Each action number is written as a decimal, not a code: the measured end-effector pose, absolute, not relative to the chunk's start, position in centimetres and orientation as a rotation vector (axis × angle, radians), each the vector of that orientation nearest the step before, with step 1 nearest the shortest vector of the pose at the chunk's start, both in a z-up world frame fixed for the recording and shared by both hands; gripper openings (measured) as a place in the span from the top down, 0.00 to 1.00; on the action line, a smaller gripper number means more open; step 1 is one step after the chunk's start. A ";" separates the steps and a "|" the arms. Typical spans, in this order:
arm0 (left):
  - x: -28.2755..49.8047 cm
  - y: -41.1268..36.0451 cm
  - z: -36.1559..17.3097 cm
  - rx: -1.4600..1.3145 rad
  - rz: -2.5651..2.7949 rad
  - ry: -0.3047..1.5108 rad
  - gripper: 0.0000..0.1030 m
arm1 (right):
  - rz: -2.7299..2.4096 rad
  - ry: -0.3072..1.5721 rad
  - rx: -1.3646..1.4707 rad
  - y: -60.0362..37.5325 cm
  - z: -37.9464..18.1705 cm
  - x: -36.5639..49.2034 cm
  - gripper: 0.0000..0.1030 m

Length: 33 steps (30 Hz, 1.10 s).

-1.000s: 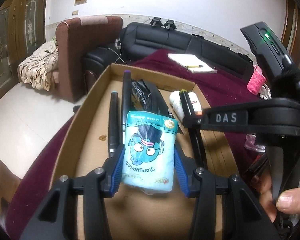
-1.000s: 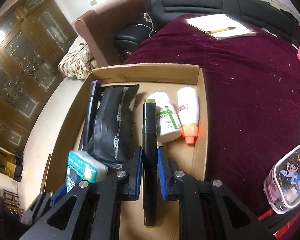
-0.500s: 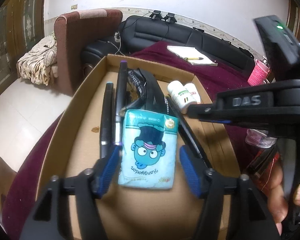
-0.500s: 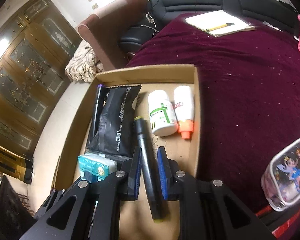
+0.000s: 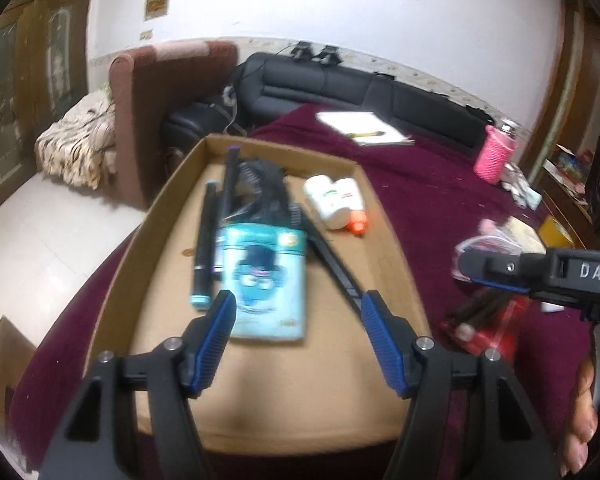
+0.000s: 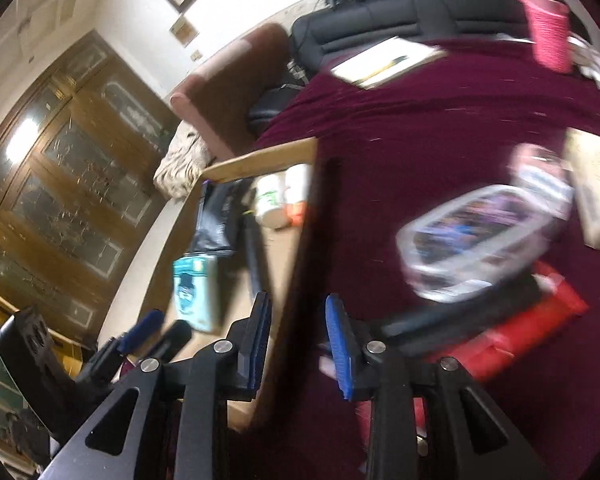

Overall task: Organize objects
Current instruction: 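Move both open grippers back over the pile of items, then grasp a black marker on the red pouch with the left gripper while the right grasps the white foam sponge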

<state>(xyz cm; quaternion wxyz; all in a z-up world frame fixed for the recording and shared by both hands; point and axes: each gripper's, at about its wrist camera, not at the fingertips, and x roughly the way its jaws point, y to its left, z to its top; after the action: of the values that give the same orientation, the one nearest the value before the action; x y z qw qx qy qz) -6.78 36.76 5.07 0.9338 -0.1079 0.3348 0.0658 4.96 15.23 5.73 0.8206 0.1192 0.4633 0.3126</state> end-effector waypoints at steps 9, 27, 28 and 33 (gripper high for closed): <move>-5.4 25.4 4.7 0.022 -0.208 0.756 0.37 | 0.394 0.824 0.379 0.6 6.6 6.0 0.50; 1.5 20.6 2.4 -0.149 -0.461 1.052 0.32 | 0.167 0.844 0.706 -11.1 2.6 8.4 0.48; 1.0 19.9 2.5 -0.153 -0.514 1.053 0.32 | 0.173 0.847 0.710 -11.1 2.5 8.4 0.48; 0.3 19.7 3.8 -0.167 -0.522 1.004 0.32 | 0.149 0.829 0.712 -11.6 2.6 8.0 0.48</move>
<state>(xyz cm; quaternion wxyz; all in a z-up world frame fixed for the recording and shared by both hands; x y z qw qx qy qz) 0.35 19.73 3.75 0.8410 -0.0792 0.4749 -0.2469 8.00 -11.59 2.62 0.8518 0.3382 0.3938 0.0709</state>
